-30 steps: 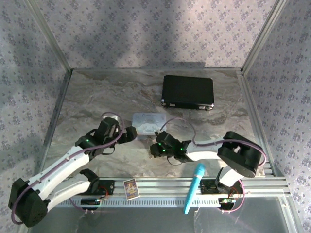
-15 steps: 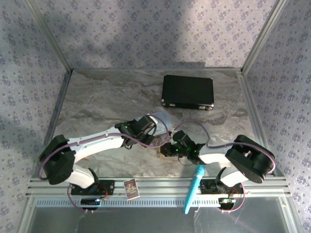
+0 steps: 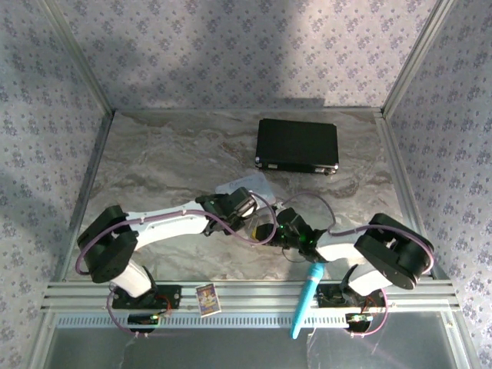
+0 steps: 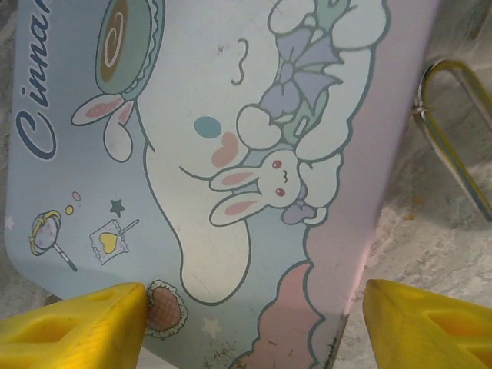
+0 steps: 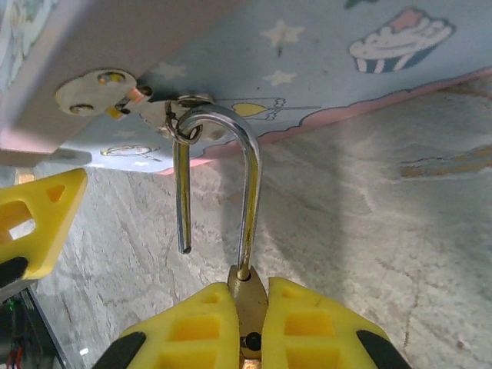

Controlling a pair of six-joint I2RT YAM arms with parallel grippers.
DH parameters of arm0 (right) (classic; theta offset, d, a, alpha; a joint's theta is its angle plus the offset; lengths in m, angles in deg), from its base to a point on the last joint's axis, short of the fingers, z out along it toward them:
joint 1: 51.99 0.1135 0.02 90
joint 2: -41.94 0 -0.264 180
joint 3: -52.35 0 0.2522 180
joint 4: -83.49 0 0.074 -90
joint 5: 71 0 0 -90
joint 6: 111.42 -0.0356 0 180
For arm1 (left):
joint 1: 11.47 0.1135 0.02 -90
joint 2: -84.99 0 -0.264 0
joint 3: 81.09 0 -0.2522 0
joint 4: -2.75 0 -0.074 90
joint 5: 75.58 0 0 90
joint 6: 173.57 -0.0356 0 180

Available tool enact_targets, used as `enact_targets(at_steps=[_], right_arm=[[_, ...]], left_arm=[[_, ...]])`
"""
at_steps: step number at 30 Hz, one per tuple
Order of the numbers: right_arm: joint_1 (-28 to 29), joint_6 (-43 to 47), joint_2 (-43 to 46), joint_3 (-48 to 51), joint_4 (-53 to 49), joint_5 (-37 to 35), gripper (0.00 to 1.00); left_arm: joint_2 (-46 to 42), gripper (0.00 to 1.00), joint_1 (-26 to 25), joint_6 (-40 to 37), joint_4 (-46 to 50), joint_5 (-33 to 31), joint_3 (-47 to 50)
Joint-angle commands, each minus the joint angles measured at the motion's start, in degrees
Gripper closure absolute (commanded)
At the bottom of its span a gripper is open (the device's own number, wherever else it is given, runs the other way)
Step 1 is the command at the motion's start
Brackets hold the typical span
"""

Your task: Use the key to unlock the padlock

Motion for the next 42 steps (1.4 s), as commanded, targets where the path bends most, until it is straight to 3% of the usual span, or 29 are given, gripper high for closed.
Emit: enact_targets(at_steps=[1,10,23,28,35,42], right_arm=[[-0.1,-5.7,-1.8,0.4,8.5,-5.2,0.94],[-1.4,-11.5,-6.9,0.6,16.9,-8.1,0.95],[-5.8,-13.6,-6.8,0.8,16.1,-6.3,0.96],[-8.4,-17.2,-9.8,2.7,22.7,-4.4,0.96],[-7.1,-14.1,-9.0,1.3,17.3,-2.9,0.96],[-7.7,-9.0,-9.2,-0.2,1.2,3.6,0.96]], left_arm=[[3.7,0.34,-0.4,-2.3,3.7,1.1,1.5],[5.1,0.39,-1.6,-4.0,3.2,1.1,2.9],[5.0,0.4,-2.2,-3.7,3.0,1.1,3.5],[4.7,0.39,-2.6,-3.6,2.9,0.6,3.6],[4.3,0.38,-2.4,-2.0,2.7,-1.3,3.0],[0.2,0.29,-1.1,3.0,-1.4,-7.1,4.0]])
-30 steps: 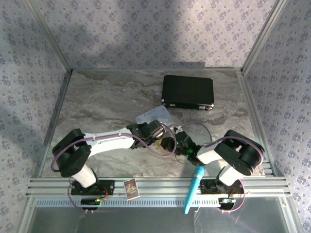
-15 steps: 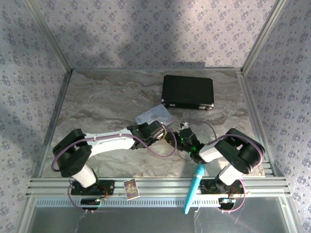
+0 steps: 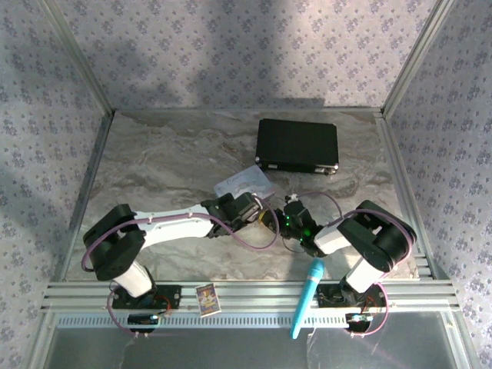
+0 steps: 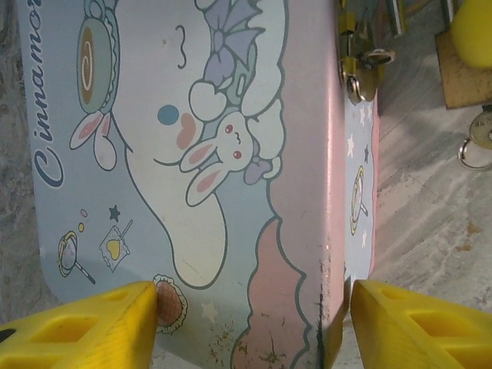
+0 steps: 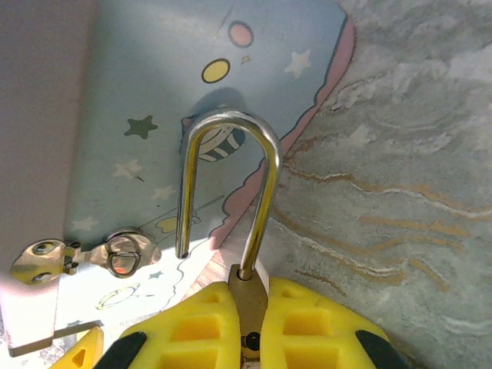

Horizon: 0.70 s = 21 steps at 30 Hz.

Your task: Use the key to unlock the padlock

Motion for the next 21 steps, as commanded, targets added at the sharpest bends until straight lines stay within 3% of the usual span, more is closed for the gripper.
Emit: enact_targets(at_steps=[1,10,15,21], right_arm=[[0.0,4.1,-0.7,-0.6,-13.6,5.0,0.96],[-4.1,15.1,1.6,-5.5,-37.9,13.3,0.95],[-7.7,24.7,3.0,-10.1,-53.6,17.2,0.94],[-12.3,35.9,2.7,-15.8,-69.3,19.1,0.89]], left_arm=[[-2.1,0.28,1.2,4.2,2.9,-1.2,2.4],[-4.7,0.08,6.2,11.5,1.8,-7.1,1.9],[-3.4,0.05,11.0,16.3,2.6,-8.6,1.7],[-6.5,0.02,12.6,17.6,0.2,-6.6,4.1]])
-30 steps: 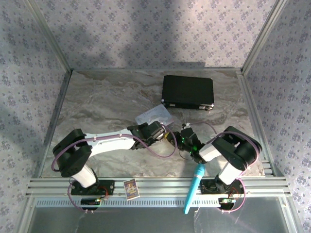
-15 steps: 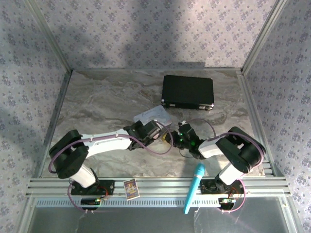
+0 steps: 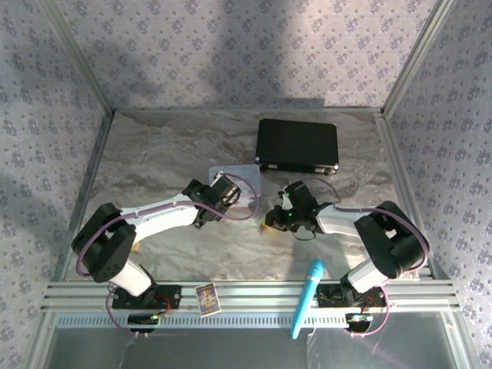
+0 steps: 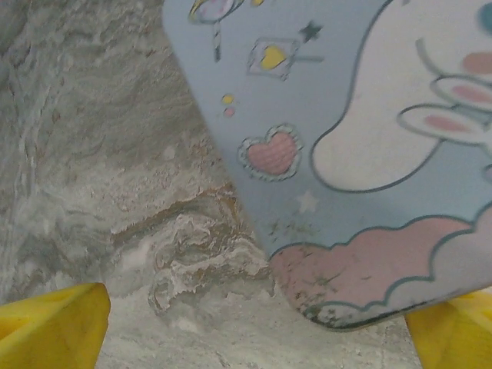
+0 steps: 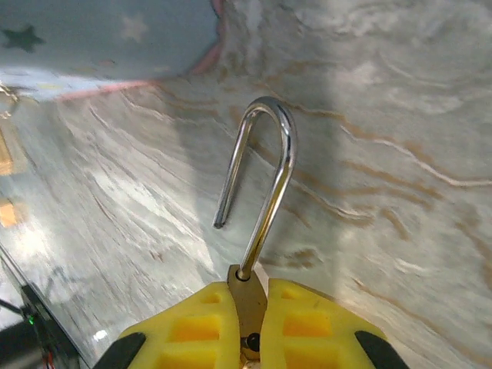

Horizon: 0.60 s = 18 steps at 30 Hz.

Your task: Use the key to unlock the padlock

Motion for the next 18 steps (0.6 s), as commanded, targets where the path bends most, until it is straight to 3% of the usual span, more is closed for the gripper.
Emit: enact_targets(at_steps=[1,5,11,18], right_arm=[[-2.0,10.5,-2.1,-0.5,-23.5,-2.0,0.88],[-3.6,13.7,-1.5,-3.2,-29.5,-5.1,0.81],[-4.2,15.4,-0.4,-7.0,-33.2,-8.3,0.62],[-2.4,17.0,3.3,-12.9,-38.3,-17.6,0.3]], left_arm=[[-3.5,0.01,0.0,2.6,-0.9,0.9,1.3],[-6.8,0.0,0.0,3.9,-2.1,4.5,2.7],[-13.3,0.0,1.0,5.9,-3.4,9.4,4.4],[-26.1,0.0,7.3,13.4,-10.7,19.5,10.6]])
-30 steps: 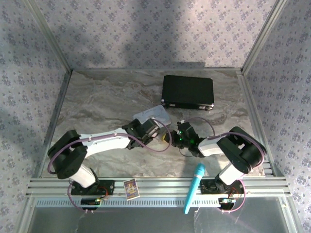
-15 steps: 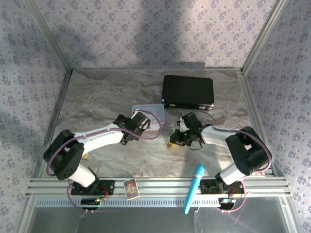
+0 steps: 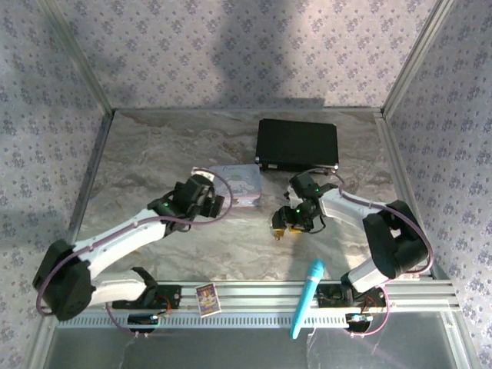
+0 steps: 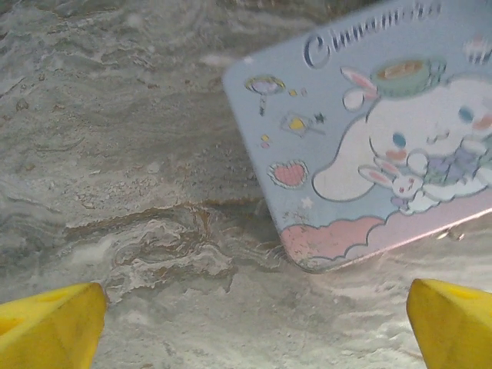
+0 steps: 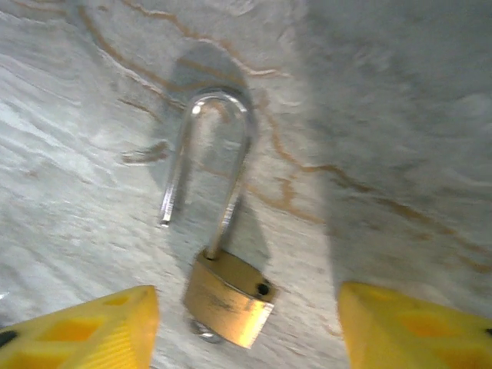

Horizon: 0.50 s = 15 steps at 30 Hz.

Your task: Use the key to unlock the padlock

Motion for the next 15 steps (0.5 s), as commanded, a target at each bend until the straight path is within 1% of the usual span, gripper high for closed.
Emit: enact_targets(at_steps=[1,2,4,6,7,8,9,10,12,14,15], right_arm=[[0.8,1.9,3.4,-3.0,-8.3,-11.5,0.28],[1.2,2.4,5.0,-3.8,-8.4,-13.9,0.27],[2.1,3.1,9.0,-5.1,-7.3,-21.0,0.25],[2.4,5.6,13.5,-4.6,-4.8,-28.8,0.21],[2.3,7.5,15.6,-3.9,-2.1,-32.2,0.18],[1.7,9.7,17.5,-2.8,0.7,-34.7,0.17],[1.1,12.0,19.5,-1.3,4.2,-37.8,0.14],[-0.1,14.6,21.2,0.8,8.0,-40.4,0.14],[-3.1,18.7,23.9,5.2,16.2,-42.3,0.12],[-7.9,22.9,26.6,9.8,24.4,-40.3,0.07],[-10.4,22.4,27.6,11.4,27.0,-39.8,0.06]], left_arm=[[-5.9,0.0,3.2,5.2,-5.2,4.9,2.2],[-6.9,0.0,4.2,6.6,-5.3,3.5,2.3],[-7.9,0.0,7.2,9.2,-3.3,-0.5,1.9],[-7.9,0.0,9.9,5.6,-4.8,-1.9,2.4],[-7.8,0.0,11.0,3.2,-5.7,-3.6,2.7],[-7.6,0.0,11.8,1.2,-6.5,-5.6,2.9],[-7.4,0.0,12.6,-0.7,-7.6,-9.6,3.4],[-7.2,0.0,13.7,-2.6,-8.8,-13.6,3.9],[-6.9,0.0,16.1,-7.4,-13.7,-18.7,6.0],[-6.1,0.0,20.2,-10.7,-21.4,-19.9,9.6],[-5.5,0.0,22.6,-10.7,-23.3,-18.2,10.7]])
